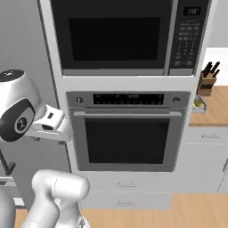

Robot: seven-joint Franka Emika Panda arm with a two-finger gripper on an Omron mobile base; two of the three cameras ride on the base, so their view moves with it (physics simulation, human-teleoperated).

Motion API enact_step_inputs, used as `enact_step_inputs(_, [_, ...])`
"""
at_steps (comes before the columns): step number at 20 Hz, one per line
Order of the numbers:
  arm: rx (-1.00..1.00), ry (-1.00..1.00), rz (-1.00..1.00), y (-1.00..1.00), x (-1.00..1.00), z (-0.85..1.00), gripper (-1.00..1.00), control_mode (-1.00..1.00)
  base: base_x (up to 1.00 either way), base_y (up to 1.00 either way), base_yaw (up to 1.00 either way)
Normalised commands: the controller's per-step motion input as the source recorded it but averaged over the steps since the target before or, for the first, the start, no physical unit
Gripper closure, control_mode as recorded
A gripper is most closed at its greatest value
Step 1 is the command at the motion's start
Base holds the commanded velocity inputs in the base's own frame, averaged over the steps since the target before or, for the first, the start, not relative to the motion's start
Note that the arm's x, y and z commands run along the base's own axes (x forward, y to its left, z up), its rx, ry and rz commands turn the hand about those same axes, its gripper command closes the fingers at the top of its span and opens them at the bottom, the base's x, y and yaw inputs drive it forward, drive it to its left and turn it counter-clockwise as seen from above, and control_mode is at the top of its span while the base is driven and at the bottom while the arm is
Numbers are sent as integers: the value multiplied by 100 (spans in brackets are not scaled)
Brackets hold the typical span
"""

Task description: Take the meat container that has the chicken drumstick and place it on the second highest rack of the freezer. Then take the vegetable container that has the cucumber and corn and place it on the highest rack of the freezer.

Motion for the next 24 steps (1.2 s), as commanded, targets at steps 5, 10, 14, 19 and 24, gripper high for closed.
enact_step_inputs(5, [0, 0, 0, 0, 0, 0, -100, 100, 14, -72, -12])
enact_step_inputs(10, [0, 0, 0, 0, 0, 0, -100, 100, 0, -100, 9])
enact_step_inputs(14, [0, 0, 0, 0, 0, 0, -100, 100, 4, -100, 16])
enact_step_inputs(19, [0, 0, 0, 0, 0, 0, -100, 100, 18, -100, 18])
enact_step_inputs(24, [0, 0, 0, 0, 0, 0, -100, 100, 28, -99, 14])
